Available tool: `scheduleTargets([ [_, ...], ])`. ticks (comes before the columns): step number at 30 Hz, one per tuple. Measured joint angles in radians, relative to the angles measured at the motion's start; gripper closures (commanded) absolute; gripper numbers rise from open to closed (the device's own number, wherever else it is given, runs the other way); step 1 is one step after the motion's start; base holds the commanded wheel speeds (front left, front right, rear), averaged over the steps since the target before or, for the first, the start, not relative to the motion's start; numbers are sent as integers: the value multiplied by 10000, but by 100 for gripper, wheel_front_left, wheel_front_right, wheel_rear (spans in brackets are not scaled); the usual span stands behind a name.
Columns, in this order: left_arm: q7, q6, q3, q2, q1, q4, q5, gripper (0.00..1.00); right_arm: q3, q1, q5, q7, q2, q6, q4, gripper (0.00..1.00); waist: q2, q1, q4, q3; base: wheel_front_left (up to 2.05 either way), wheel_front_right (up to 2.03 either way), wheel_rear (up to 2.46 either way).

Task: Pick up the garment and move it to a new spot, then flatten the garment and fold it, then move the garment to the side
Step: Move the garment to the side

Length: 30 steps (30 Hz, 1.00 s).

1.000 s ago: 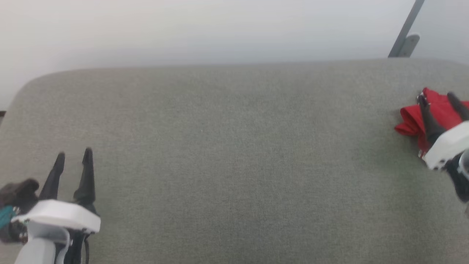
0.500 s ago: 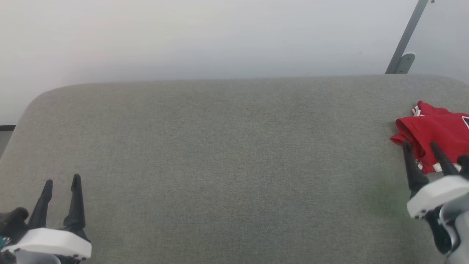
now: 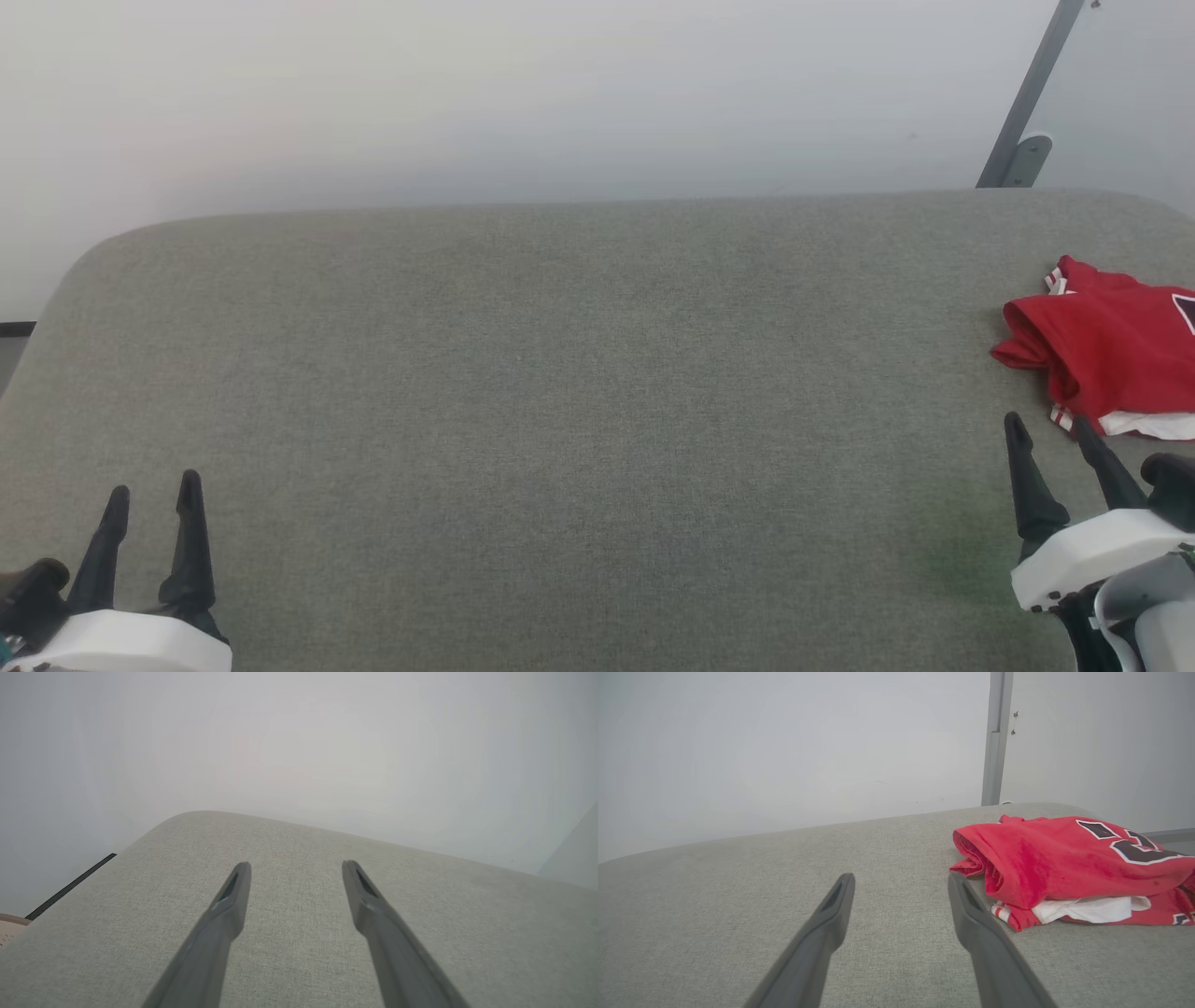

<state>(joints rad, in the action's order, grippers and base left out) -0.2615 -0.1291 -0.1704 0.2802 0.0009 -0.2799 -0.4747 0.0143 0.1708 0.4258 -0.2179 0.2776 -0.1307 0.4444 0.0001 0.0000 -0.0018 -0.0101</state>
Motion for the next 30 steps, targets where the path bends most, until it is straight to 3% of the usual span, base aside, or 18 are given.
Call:
scheduleTargets([
  [30, 0, 0, 288, -40, 200, 372, -8, 0, 681, -607, -472, 775, -376, 0, -1467, 0, 0, 0, 147, -159, 0, 0, 0],
])
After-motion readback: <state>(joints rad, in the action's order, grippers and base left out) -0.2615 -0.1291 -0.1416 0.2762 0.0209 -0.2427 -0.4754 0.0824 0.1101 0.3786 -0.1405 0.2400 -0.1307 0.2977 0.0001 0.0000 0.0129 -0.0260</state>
